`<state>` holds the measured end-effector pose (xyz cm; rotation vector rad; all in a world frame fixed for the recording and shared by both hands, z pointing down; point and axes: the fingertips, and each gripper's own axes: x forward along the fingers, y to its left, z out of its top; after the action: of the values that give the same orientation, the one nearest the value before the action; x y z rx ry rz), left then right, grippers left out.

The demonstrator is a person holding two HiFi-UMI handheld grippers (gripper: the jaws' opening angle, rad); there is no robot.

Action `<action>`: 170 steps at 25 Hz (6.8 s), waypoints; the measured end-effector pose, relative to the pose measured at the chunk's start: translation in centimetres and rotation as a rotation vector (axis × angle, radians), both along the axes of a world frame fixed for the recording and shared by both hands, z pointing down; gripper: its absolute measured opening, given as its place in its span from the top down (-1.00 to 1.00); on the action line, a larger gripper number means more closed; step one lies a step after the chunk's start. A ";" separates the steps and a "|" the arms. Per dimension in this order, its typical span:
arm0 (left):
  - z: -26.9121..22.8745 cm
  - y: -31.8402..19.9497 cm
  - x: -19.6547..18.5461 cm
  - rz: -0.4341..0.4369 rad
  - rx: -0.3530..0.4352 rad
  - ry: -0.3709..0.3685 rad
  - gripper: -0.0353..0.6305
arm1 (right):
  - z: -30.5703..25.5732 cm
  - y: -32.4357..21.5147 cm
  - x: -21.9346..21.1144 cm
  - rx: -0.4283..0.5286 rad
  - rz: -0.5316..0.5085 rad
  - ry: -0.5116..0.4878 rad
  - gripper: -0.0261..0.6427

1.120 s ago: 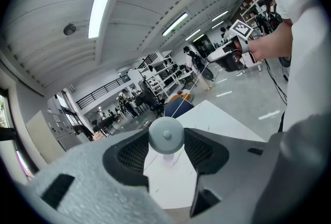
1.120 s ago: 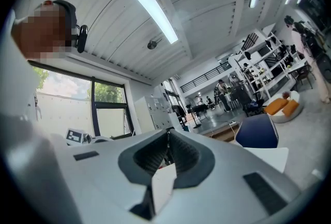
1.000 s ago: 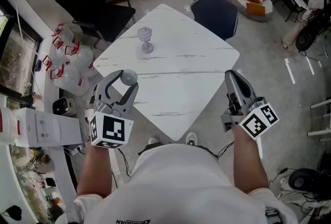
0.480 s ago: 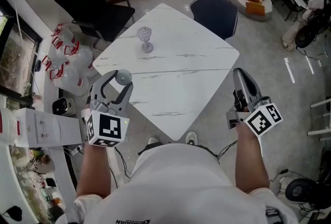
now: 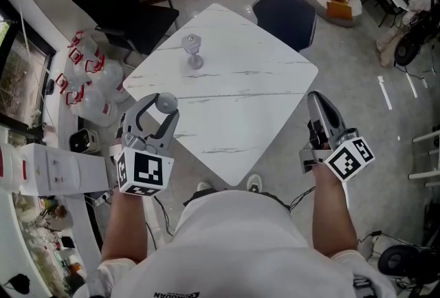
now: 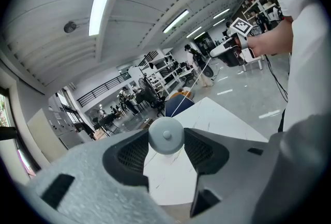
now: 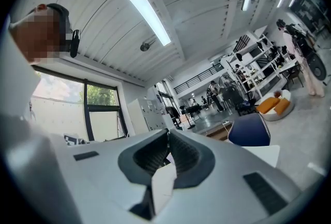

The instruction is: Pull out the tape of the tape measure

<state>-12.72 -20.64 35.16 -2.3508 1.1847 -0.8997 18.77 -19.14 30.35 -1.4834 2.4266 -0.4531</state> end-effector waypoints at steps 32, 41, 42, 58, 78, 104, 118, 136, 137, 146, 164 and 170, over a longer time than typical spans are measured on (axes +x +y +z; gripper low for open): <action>11.0 -1.0 1.2 0.034 -0.235 -0.038 0.23 | 10.9 -2.3 -2.2 -0.223 -0.055 0.015 0.86; 24.3 -2.3 1.4 0.075 -0.482 -0.115 0.23 | 24.2 -4.9 -2.5 -0.446 -0.085 0.193 0.86; 25.6 -2.5 1.4 0.073 -0.512 -0.118 0.23 | 25.4 -5.3 -2.7 -0.467 -0.095 0.211 0.86; 34.5 -9.3 1.5 0.042 -0.691 -0.223 0.23 | 37.1 -14.2 -3.1 -0.708 -0.137 0.418 0.85; 36.6 -9.7 0.9 0.012 -0.769 -0.207 0.21 | 40.0 -14.4 -3.3 -0.774 -0.114 0.511 0.78; 28.0 -4.8 2.1 0.002 -0.663 0.023 0.27 | 30.7 -9.8 -4.6 -0.588 -0.162 0.515 0.64; 13.8 1.6 2.4 -0.085 -0.496 0.568 0.71 | 19.3 1.6 -8.7 -0.394 -0.244 0.342 0.73; 12.4 5.2 5.5 -0.046 -0.486 0.545 0.88 | 18.0 4.7 -10.3 -0.300 -0.310 0.419 0.91; 12.4 5.3 5.5 -0.045 -0.485 0.541 0.88 | 18.1 4.7 -10.3 -0.302 -0.312 0.418 0.91; 12.2 5.1 4.7 -0.060 -0.474 0.535 0.88 | 18.2 4.8 -10.9 -0.312 -0.332 0.406 0.91; 12.6 4.5 4.1 -0.070 -0.471 0.531 0.88 | 18.8 3.7 -11.3 -0.327 -0.339 0.395 0.91; 12.2 3.9 3.6 -0.080 -0.463 0.532 0.88 | 18.9 3.4 -11.3 -0.333 -0.336 0.395 0.91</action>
<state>-9.10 -16.76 47.38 -3.0698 1.3843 -0.6373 7.48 -15.77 49.23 -1.3911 3.0600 -0.7227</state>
